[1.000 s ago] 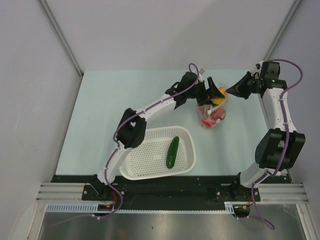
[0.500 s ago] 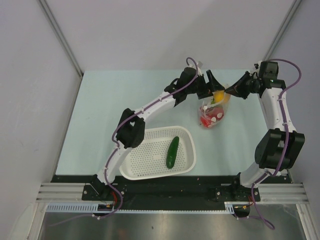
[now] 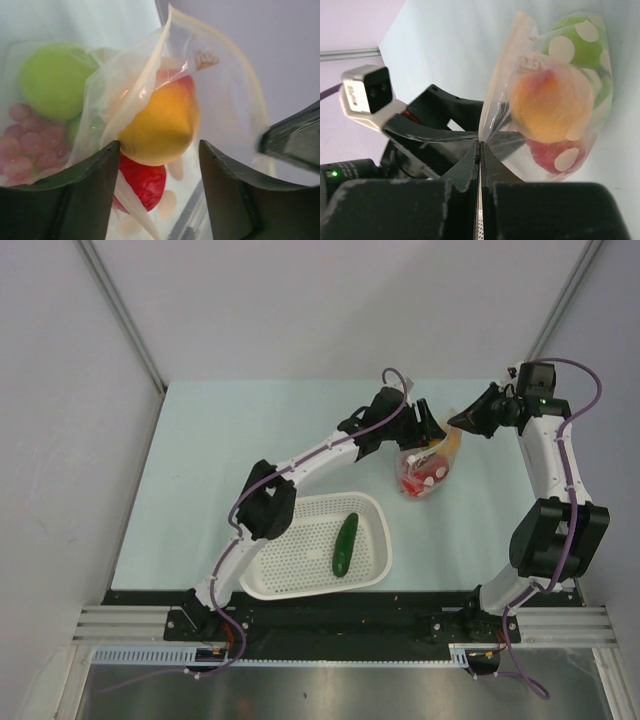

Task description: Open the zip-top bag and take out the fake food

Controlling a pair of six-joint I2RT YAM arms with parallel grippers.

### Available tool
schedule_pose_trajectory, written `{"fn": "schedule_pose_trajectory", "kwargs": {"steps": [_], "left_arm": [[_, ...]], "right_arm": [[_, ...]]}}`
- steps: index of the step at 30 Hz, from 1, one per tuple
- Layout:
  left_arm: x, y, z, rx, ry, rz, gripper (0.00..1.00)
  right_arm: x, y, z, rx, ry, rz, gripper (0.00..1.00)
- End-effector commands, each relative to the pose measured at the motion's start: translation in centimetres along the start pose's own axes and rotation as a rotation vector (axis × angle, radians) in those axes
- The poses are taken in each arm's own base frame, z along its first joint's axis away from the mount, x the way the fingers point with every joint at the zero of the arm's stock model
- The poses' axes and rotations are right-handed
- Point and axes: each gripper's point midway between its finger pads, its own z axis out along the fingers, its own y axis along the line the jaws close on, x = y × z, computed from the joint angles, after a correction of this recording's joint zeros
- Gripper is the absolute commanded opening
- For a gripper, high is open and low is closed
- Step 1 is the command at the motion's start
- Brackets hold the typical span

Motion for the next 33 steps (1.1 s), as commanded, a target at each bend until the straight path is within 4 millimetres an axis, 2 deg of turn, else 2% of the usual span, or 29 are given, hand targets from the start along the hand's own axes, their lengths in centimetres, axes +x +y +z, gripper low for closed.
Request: {"fn": "schedule_pose_trajectory", "kwargs": {"steps": [1, 2, 4, 5, 6, 7, 10, 19, 22, 23, 26, 30, 31, 33], "left_arm": [[1.4, -0.6, -0.5, -0.022, 0.019, 0.087, 0.64], [1.5, -0.7, -0.6, -0.022, 0.019, 0.091, 0.64], [1.8, -0.2, -0.4, -0.024, 0.024, 0.094, 0.7], [2.0, -0.2, -0.3, -0.02, 0.029, 0.093, 0.76], [2.0, 0.0, -0.1, -0.021, 0.03, 0.086, 0.91], [1.9, -0.1, 0.0, -0.015, 0.026, 0.082, 0.95], [1.3, -0.3, 0.3, -0.013, -0.001, 0.081, 0.96], [-1.3, 0.3, 1.0, -0.06, -0.134, 0.079, 0.85], [-1.6, 0.0, 1.1, -0.042, -0.165, 0.072, 0.77], [-1.6, -0.2, 1.1, -0.038, -0.168, 0.075, 0.65], [-2.1, -1.1, 0.7, -0.015, -0.186, 0.1, 0.47], [-1.9, -2.5, 0.0, 0.022, -0.161, 0.106, 0.3], [-1.7, -2.6, -0.2, 0.026, -0.148, 0.106, 0.19], [-1.1, -3.7, -1.1, 0.056, -0.112, 0.107, 0.1]], "right_arm": [[-0.8, 2.7, -2.2, -0.075, -0.049, -0.04, 0.0], [-0.8, 2.6, -2.2, -0.074, -0.049, -0.038, 0.0], [-0.7, 2.5, -2.1, -0.074, -0.044, -0.037, 0.0], [-0.7, 2.5, -2.1, -0.072, -0.045, -0.04, 0.0], [-0.6, 2.4, -2.0, -0.07, -0.04, -0.038, 0.0], [-0.4, 2.4, -2.0, -0.068, -0.038, -0.038, 0.0], [0.1, 2.5, -2.1, -0.065, -0.029, -0.041, 0.0], [1.7, 3.6, -2.8, -0.069, -0.006, -0.057, 0.0], [2.2, 3.4, -3.0, -0.057, 0.003, -0.064, 0.0], [2.4, 3.4, -3.1, -0.057, 0.003, -0.066, 0.0], [2.1, 3.1, -3.3, -0.046, -0.01, -0.08, 0.0], [1.0, 1.9, -3.1, -0.027, -0.029, -0.072, 0.0], [0.3, 1.5, -3.2, -0.021, -0.046, -0.075, 0.0], [-0.8, 0.5, -2.6, 0.001, -0.063, -0.071, 0.0]]}}
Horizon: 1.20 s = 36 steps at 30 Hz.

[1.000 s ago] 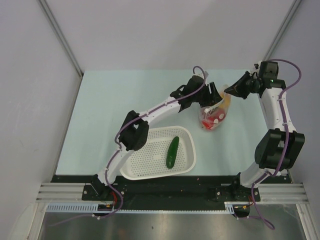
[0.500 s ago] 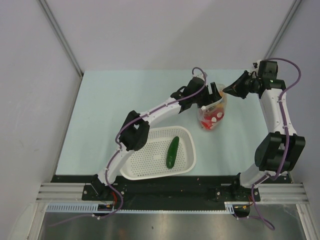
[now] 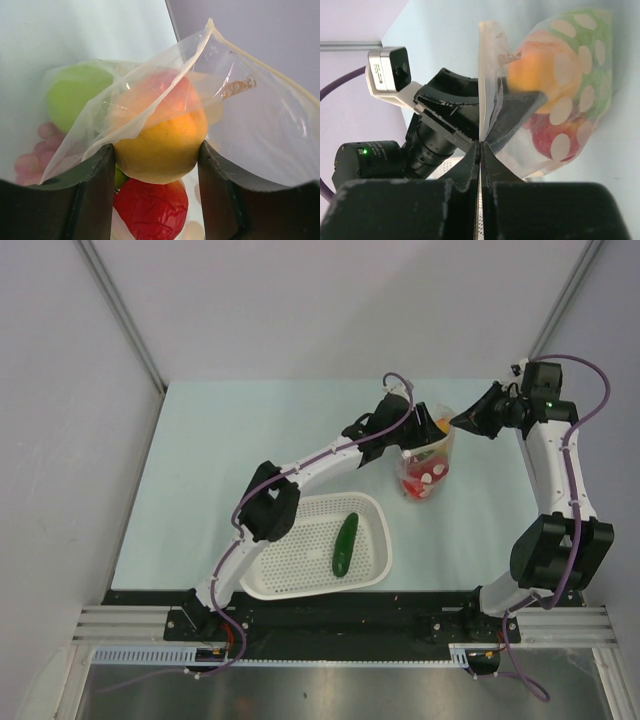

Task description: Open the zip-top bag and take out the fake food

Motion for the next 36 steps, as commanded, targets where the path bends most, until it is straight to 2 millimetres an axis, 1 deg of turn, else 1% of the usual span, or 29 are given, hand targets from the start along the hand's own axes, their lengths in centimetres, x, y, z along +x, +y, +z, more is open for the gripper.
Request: {"fn": "schedule_pose_trajectory", "kwargs": {"steps": [1, 2, 3, 5, 6, 7, 8, 9, 12, 13, 16, 17, 18, 19, 20, 21, 22, 23, 25, 27, 28, 29, 30, 31, 32, 33, 34, 35, 36], "left_arm": [[-1.9, -5.8, -3.2, 0.147, -0.009, 0.029, 0.08], [-1.5, -6.1, -3.7, 0.165, 0.02, 0.036, 0.07], [-2.0, -7.6, -4.7, 0.206, 0.019, 0.045, 0.06], [-2.1, -9.2, -5.9, 0.283, 0.041, 0.069, 0.0], [-2.7, -10.4, -7.0, 0.315, 0.037, 0.088, 0.0], [-3.4, -11.6, -7.5, 0.359, 0.019, 0.119, 0.0], [-4.4, -13.1, -8.3, 0.399, 0.0, 0.163, 0.0], [-4.5, -13.9, -9.0, 0.429, 0.011, 0.188, 0.0], [-6.0, -15.0, -10.4, 0.428, -0.007, 0.228, 0.0], [-6.6, -15.8, -11.3, 0.441, -0.02, 0.232, 0.0], [-8.4, -16.2, -12.7, 0.452, -0.046, 0.226, 0.0], [-8.9, -16.4, -13.2, 0.454, -0.054, 0.227, 0.0], [-9.0, -16.6, -13.7, 0.464, -0.048, 0.234, 0.0], [-9.0, -16.3, -14.1, 0.454, -0.038, 0.244, 0.0], [-9.3, -16.8, -15.1, 0.456, -0.039, 0.258, 0.0], [-9.1, -16.5, -15.4, 0.442, -0.027, 0.263, 0.0], [-8.1, -15.5, -15.4, 0.425, 0.011, 0.254, 0.0], [-8.0, -16.1, -16.4, 0.452, 0.015, 0.257, 0.0], [-7.1, -15.2, -16.2, 0.472, 0.049, 0.211, 0.0], [-7.0, -15.3, -16.0, 0.494, 0.053, 0.183, 0.0], [-7.6, -16.2, -16.1, 0.541, 0.034, 0.147, 0.0], [-7.4, -16.6, -15.9, 0.571, 0.045, 0.124, 0.0], [-7.1, -15.8, -14.6, 0.572, 0.058, 0.089, 0.0], [-7.6, -16.5, -14.5, 0.592, 0.053, 0.059, 0.0], [-7.6, -16.3, -13.9, 0.585, 0.055, 0.043, 0.0], [-7.0, -15.1, -12.3, 0.556, 0.069, 0.024, 0.0], [-7.0, -14.8, -11.9, 0.517, 0.074, 0.02, 0.0], [-6.9, -14.0, -11.2, 0.476, 0.073, 0.014, 0.0], [-7.2, -13.1, -10.3, 0.435, 0.044, 0.009, 0.0]], "right_arm": [[-2.9, -1.2, -0.5, 0.024, -0.076, -0.032, 0.0], [-3.6, -1.6, -0.3, 0.036, -0.087, -0.045, 0.0], [-4.2, -2.0, 0.2, 0.045, -0.089, -0.048, 0.0], [-5.6, -2.2, 0.4, 0.061, -0.115, -0.09, 0.0], [-6.0, -2.7, 0.9, 0.072, -0.113, -0.096, 0.0], [-6.5, -2.4, 0.8, 0.069, -0.127, -0.117, 0.0], [-6.9, -2.6, 0.9, 0.076, -0.134, -0.12, 0.0], [-7.2, -2.7, 1.1, 0.074, -0.136, -0.127, 0.0], [-8.2, -2.8, 1.4, 0.071, -0.148, -0.143, 0.0], [-8.4, -3.1, 1.6, 0.08, -0.15, -0.143, 0.0], [-9.7, -2.9, 1.3, 0.079, -0.175, -0.156, 0.0], [-10.5, -2.7, 1.1, 0.075, -0.189, -0.157, 0.0], [-11.0, -2.7, 1.2, 0.072, -0.194, -0.152, 0.0], [-11.4, -2.5, 1.3, 0.063, -0.2, -0.157, 0.0], [-11.8, -3.0, 1.8, 0.068, -0.192, -0.148, 0.0], [-12.5, -2.4, 1.7, 0.057, -0.208, -0.154, 0.0], [-12.7, -2.1, 1.8, 0.048, -0.207, -0.153, 0.0], [-12.8, -2.4, 2.4, 0.047, -0.199, -0.145, 0.0], [-12.9, -2.0, 2.6, 0.03, -0.196, -0.144, 0.0], [-12.6, -1.4, 2.7, 0.006, -0.189, -0.134, 0.0], [-12.1, -1.3, 3.0, -0.002, -0.178, -0.134, 0.0], [-11.8, -1.3, 3.0, -0.001, -0.174, -0.139, 0.0], [-11.5, -0.9, 2.6, -0.006, -0.178, -0.147, 0.0], [-10.8, -1.3, 2.9, -0.003, -0.162, -0.142, 0.0], [-10.4, -1.3, 2.8, -0.004, -0.157, -0.139, 0.0], [-10.0, -1.2, 2.4, -0.003, -0.159, -0.137, 0.0], [-9.5, -1.0, 2.3, -0.004, -0.154, -0.132, 0.0], [-8.3, -1.5, 2.8, 0.005, -0.126, -0.104, 0.0], [-7.7, -1.5, 2.9, 0.005, -0.117, -0.096, 0.0]]}}
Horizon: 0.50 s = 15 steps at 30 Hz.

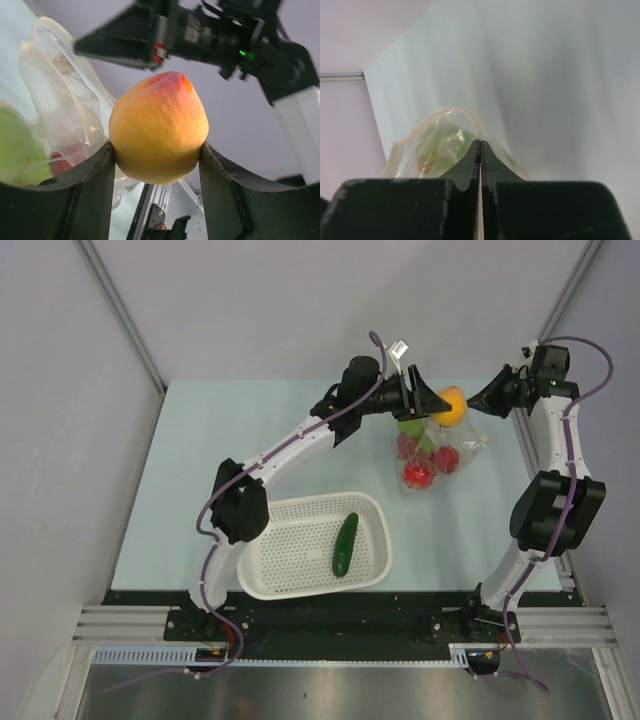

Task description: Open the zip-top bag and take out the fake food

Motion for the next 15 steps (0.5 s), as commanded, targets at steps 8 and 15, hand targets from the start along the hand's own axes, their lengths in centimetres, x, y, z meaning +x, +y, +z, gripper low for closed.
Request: {"fn": "schedule_pose_trajectory", "kwargs": {"steps": [8, 15], "left_arm": [[1.2, 9.5, 1.8, -0.303, -0.027, -0.049, 0.0], [0.1, 10.3, -0.9, -0.481, -0.024, 0.091, 0.45]], "right_arm": [[3.0, 3.0, -4.0, -0.017, -0.03, 0.011, 0.0], [3.1, 4.4, -4.5, -0.049, -0.034, 0.018, 0.0]]}}
